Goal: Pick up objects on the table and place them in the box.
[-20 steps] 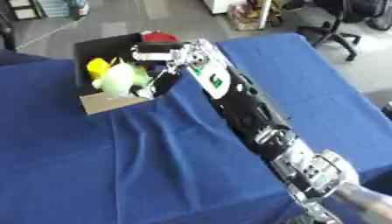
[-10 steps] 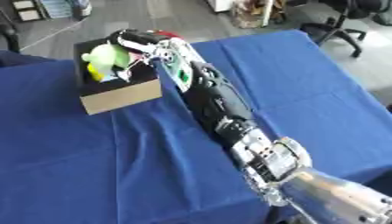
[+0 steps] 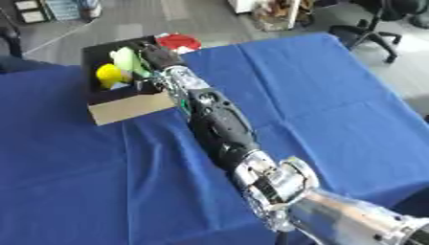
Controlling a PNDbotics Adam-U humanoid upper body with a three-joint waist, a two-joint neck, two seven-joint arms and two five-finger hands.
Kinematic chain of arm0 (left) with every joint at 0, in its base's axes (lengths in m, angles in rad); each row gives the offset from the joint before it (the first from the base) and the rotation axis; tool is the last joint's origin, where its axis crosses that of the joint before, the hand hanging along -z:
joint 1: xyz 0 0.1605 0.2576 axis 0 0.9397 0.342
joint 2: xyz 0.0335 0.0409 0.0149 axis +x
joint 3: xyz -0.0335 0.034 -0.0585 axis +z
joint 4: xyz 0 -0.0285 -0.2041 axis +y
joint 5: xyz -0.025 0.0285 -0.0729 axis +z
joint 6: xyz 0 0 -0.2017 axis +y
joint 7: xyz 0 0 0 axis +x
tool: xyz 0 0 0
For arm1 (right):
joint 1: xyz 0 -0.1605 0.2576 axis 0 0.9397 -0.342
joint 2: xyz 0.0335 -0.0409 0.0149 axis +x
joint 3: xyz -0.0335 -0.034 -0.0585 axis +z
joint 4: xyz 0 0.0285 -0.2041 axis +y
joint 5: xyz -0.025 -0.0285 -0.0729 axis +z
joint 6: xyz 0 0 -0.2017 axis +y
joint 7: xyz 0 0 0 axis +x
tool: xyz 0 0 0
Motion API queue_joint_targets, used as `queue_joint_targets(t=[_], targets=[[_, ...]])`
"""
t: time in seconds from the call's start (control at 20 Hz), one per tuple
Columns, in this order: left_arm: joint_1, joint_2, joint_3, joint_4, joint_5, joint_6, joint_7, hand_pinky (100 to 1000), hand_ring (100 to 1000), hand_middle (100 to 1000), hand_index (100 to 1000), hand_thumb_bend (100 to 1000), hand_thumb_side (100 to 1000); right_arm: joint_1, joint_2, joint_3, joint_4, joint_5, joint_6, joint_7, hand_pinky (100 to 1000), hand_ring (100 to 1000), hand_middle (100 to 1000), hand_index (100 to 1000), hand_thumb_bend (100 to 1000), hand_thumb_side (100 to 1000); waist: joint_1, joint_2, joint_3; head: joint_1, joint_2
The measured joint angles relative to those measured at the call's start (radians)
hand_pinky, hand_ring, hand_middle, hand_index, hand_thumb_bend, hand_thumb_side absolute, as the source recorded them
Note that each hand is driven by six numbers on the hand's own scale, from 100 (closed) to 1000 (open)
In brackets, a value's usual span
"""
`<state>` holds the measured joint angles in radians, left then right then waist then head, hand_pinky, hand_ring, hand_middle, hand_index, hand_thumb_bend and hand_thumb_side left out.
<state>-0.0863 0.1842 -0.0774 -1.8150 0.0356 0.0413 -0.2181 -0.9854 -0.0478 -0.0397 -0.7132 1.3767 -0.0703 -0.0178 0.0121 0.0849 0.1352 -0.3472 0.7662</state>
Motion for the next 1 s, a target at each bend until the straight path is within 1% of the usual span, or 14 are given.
queue_joint_targets(t=[0.05,0.15,0.2,0.3,0.35,0.4,0.45,0.5,0.55,0.6,0.65,0.8,1.0], targets=[[0.000,0.000,0.000,0.000,0.000,0.000,0.000,773,597,588,787,115,643,0.000,0.000,0.000,0.000,0.003,-0.004,-0.004,941,972,1000,1000,100,572,0.000,0.000,0.000,0.000,0.000],[0.001,0.000,0.000,0.000,0.000,0.000,0.000,773,597,587,787,116,643,-0.001,0.000,0.002,-0.001,0.002,-0.019,-0.003,971,996,1000,1000,100,573,0.000,0.000,0.000,0.000,0.000],[0.001,0.000,0.000,0.001,0.000,0.000,0.000,773,597,587,787,116,643,-0.001,0.000,0.004,-0.002,0.000,-0.031,0.004,993,1000,1000,1000,100,551,0.000,0.000,-0.001,0.000,0.000],[0.001,0.000,0.000,0.002,0.000,0.000,0.000,773,597,587,787,116,643,-0.004,0.000,0.011,-0.008,-0.007,-0.058,0.031,1000,1000,1000,1000,100,512,0.000,0.000,-0.004,0.000,0.000],[0.002,0.000,0.000,0.002,0.000,0.000,0.000,773,596,587,787,117,643,-0.006,0.000,0.015,-0.010,-0.007,-0.074,0.048,1000,1000,1000,1000,116,374,0.000,-0.001,-0.004,0.000,0.000],[0.002,0.000,0.000,0.002,0.000,0.000,0.000,773,596,587,787,117,642,-0.009,0.000,0.019,-0.013,-0.007,-0.090,0.070,1000,1000,1000,1000,150,276,0.000,-0.001,-0.004,0.000,0.000],[0.003,0.000,0.000,0.002,0.000,0.000,0.000,773,596,587,787,117,642,-0.010,-0.001,0.024,-0.014,-0.007,-0.109,0.099,1000,1000,1000,1000,199,100,0.000,-0.001,-0.004,0.000,0.000],[0.004,0.000,0.000,0.002,0.000,0.000,0.000,773,596,587,787,117,643,-0.011,-0.001,0.028,-0.016,-0.006,-0.128,0.130,1000,1000,1000,1000,217,100,0.000,-0.001,-0.004,0.000,0.000],[0.004,0.000,0.000,0.002,0.000,0.000,0.000,773,596,586,787,117,643,-0.015,-0.001,0.031,-0.020,-0.006,-0.145,0.163,1000,1000,1000,1000,213,100,0.000,-0.001,-0.004,0.000,0.000],[0.004,0.000,0.000,0.002,0.000,0.000,0.000,773,596,586,787,117,642,-0.018,-0.001,0.034,-0.026,-0.006,-0.160,0.194,1000,1000,1000,1000,174,104,0.000,-0.002,-0.004,0.000,0.000],[0.004,0.000,0.000,0.002,0.000,0.000,0.000,773,596,586,787,117,642,-0.018,-0.001,0.034,-0.032,-0.006,-0.173,0.221,1000,1000,1000,1000,100,117,0.000,-0.003,-0.004,0.000,0.000],[0.004,0.000,0.000,0.002,0.000,0.000,0.000,773,596,586,787,118,642,-0.018,-0.001,0.034,-0.050,-0.008,-0.192,0.272,1000,1000,1000,1000,100,114,0.000,-0.003,-0.005,0.000,0.000],[0.004,0.000,0.000,0.002,0.000,0.000,0.000,772,595,586,787,119,641,-0.026,-0.003,0.040,-0.076,-0.020,-0.197,0.297,1000,1000,1000,1000,100,109,0.000,-0.003,-0.005,0.000,0.000]])
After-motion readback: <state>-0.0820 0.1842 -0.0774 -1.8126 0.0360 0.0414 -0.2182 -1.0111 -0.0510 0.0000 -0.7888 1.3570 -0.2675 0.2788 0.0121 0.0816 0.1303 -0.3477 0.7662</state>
